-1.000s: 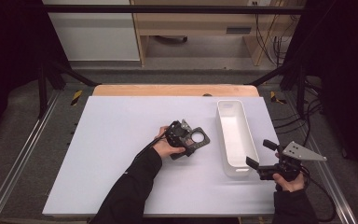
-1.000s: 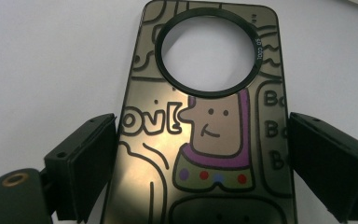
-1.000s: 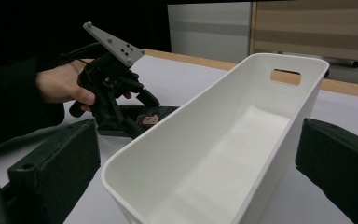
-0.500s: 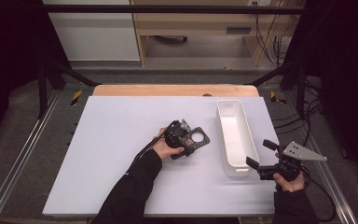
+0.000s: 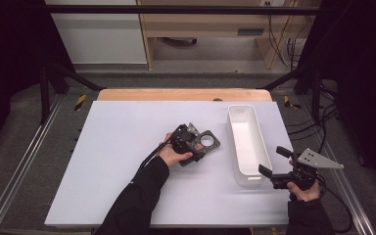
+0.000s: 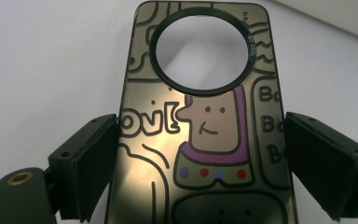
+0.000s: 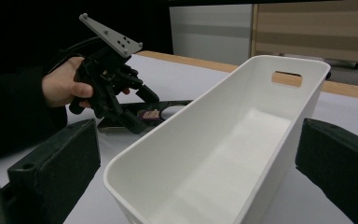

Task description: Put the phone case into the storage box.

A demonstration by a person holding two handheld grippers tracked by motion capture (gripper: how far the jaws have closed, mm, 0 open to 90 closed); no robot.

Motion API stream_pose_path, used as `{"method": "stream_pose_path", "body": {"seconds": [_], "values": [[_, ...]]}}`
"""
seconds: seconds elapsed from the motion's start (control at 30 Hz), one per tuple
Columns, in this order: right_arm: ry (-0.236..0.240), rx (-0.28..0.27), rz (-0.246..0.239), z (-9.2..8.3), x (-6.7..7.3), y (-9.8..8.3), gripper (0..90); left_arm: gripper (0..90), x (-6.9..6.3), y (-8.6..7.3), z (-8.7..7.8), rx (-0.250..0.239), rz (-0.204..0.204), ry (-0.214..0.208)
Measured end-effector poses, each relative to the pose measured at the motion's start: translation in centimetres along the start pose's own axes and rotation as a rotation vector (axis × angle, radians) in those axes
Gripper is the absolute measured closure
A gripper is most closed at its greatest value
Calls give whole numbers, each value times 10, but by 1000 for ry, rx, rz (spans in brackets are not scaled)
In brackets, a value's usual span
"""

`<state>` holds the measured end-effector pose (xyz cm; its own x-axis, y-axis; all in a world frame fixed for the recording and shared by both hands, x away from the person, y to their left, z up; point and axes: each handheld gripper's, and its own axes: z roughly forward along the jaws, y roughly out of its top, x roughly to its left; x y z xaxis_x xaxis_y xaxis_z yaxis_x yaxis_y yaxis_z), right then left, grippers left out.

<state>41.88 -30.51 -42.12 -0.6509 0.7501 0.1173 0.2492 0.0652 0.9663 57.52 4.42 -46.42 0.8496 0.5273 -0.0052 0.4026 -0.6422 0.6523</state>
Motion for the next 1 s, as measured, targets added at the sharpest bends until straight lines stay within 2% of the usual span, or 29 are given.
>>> {"method": "stream_pose_path", "body": {"seconds": [0.5, 0.8, 1.0], "values": [[8, 0, -5, 0, 2, 1, 2, 116, -5, -3, -35, -54, 14, -3], [15, 8, -15, 2, 4, 3, 2, 116, -10, -16, -66, -97, 13, -12], [18, 9, -18, 2, 5, 3, 2, 116, -12, -26, -79, -104, 16, -13]]}}
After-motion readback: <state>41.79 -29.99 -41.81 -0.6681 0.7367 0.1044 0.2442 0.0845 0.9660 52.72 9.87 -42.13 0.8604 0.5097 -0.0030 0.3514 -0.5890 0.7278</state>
